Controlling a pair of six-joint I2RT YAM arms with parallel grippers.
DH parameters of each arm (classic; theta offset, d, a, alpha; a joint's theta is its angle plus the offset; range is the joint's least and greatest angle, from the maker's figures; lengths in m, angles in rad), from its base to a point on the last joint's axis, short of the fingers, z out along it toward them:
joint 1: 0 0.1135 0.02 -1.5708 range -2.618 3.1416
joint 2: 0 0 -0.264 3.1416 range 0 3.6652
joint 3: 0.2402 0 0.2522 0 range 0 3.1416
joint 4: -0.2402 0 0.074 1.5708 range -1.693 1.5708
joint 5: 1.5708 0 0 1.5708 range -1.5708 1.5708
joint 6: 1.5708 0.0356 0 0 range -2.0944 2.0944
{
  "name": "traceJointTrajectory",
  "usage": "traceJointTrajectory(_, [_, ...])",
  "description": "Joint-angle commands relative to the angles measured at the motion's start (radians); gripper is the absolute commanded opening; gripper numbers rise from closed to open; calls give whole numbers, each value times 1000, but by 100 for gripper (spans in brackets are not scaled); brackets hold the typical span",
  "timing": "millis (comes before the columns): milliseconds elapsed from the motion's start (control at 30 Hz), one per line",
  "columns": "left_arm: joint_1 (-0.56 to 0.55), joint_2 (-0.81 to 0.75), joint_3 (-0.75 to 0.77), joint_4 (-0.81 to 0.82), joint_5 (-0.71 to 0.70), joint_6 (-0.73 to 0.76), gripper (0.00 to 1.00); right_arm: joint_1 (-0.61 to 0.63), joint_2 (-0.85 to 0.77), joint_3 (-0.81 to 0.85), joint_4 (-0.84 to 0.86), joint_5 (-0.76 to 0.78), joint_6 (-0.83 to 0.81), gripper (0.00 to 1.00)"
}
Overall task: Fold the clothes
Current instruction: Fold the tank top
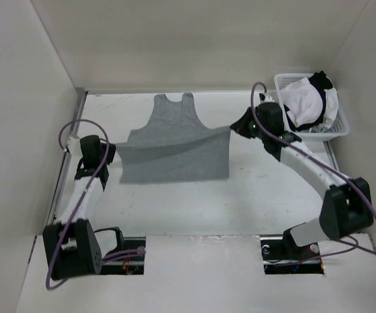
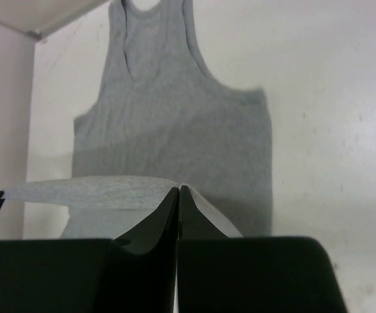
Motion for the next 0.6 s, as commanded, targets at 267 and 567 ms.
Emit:
traceJointTrajectory(267, [-15,658,556,321,-13,-2,6,-140,613,715,-3,-165,-42,0])
traceJointTrajectory(567, [-12,917,796,355,65,43,40,-161,808,909,12,-133,-3,53])
